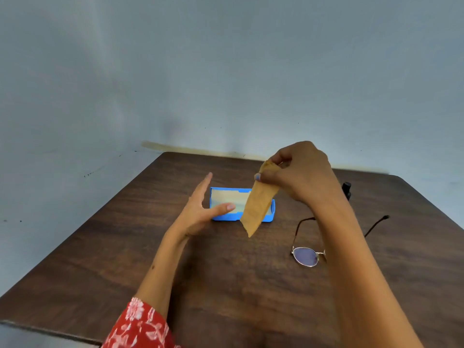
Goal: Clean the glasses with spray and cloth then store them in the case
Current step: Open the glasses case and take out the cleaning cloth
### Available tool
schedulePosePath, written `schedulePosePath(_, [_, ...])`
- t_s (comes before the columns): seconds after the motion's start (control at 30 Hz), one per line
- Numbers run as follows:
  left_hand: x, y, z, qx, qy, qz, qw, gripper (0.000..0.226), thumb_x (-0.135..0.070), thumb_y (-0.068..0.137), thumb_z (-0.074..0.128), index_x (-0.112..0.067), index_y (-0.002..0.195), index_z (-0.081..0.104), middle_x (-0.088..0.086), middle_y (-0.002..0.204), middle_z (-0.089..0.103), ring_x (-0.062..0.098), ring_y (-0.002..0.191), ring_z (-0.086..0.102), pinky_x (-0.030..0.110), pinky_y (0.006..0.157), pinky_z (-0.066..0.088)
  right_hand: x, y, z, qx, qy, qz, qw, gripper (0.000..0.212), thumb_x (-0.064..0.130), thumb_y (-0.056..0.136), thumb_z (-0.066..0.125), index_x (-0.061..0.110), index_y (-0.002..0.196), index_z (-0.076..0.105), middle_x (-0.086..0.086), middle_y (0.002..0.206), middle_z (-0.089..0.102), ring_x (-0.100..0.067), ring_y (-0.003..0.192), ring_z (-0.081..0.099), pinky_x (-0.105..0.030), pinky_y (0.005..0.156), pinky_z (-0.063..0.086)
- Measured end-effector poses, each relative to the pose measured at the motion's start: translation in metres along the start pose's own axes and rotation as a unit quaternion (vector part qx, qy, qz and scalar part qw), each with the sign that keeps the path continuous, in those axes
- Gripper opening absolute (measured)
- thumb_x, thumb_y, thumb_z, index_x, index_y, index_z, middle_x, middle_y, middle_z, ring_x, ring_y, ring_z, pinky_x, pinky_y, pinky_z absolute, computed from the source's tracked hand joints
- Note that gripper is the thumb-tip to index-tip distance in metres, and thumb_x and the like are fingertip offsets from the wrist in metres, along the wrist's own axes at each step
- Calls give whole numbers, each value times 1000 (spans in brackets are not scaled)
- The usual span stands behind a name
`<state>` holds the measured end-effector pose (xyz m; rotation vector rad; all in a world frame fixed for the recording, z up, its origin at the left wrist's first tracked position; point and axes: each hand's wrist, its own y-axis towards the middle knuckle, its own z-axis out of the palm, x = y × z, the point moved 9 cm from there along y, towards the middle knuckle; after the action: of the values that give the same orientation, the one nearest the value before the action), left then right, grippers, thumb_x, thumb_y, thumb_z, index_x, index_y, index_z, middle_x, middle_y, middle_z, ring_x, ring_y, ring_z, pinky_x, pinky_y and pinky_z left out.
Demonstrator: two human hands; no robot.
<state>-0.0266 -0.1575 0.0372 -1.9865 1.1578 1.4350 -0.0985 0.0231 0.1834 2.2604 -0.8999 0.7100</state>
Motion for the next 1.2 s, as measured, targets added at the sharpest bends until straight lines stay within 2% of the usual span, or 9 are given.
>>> schedulePosePath(0.07, [-39,-28,14,14,-119,57,991,98,-47,55,76,-24,142,36,-8,142,44,-3,124,44,9,94,39,2,-18,-5,25,36,-22,999,13,30,69,77,20,77,73,3,67,67,-8,64,58,-20,54,42])
schedulePosePath(0.23, [-77,-91,75,115,-232,74,963,38,-19,66,80,-4,99,69,14,96,72,26,93,66,38,86,54,-14,-58,-11,81,117,-19,990,18,35,69,78,19,76,73,3,65,71,-3,57,60,-13,53,42])
schedulePosePath(0.33, [-69,-117,94,144,-248,41,957,23,-16,69,73,-2,88,73,17,87,74,26,81,71,37,76,59,-35,-72,-20,69,157,-1,985,19,33,68,79,16,76,74,0,64,71,-1,51,56,-9,47,40])
schedulePosePath(0.47, [-59,-143,115,193,-270,-11,943,24,-16,75,71,-4,95,73,17,93,74,25,83,72,27,71,57,-71,-83,-17,70,183,48,979,19,32,67,81,15,72,75,-7,62,70,-12,57,57,-24,56,44])
schedulePosePath(0.57, [-55,-158,129,216,-296,-39,930,25,-19,81,65,-5,101,71,17,99,73,27,91,71,28,76,57,-89,-91,-6,70,168,66,981,18,33,68,80,16,71,74,9,46,59,0,42,47,-16,47,36])
schedulePosePath(0.77, [-39,-165,135,134,-326,-86,932,26,-26,82,61,-14,101,73,12,106,72,23,102,67,29,86,55,-132,-131,-23,-112,29,115,987,37,65,65,65,29,62,67,13,59,65,0,62,58,-25,56,42])
schedulePosePath(0.9, [-33,-167,141,117,-339,-104,928,33,-33,86,53,-13,104,72,23,109,67,28,103,62,49,98,43,-137,-156,23,53,204,122,970,48,72,58,61,26,66,72,-2,57,65,-4,50,44,-18,50,36])
schedulePosePath(1.0, [-28,-167,143,109,-333,-114,930,36,-35,85,54,-9,104,71,28,114,61,29,103,60,52,102,40,-137,-168,47,129,314,125,932,40,56,54,74,22,75,74,1,66,69,-4,58,53,-14,54,44])
schedulePosePath(1.2, [-28,-162,135,70,-229,-89,967,47,-50,66,61,-18,98,74,3,120,56,14,108,59,34,95,50,-147,-164,49,94,328,137,930,30,46,58,75,25,78,77,1,89,70,-14,81,65,-28,75,53])
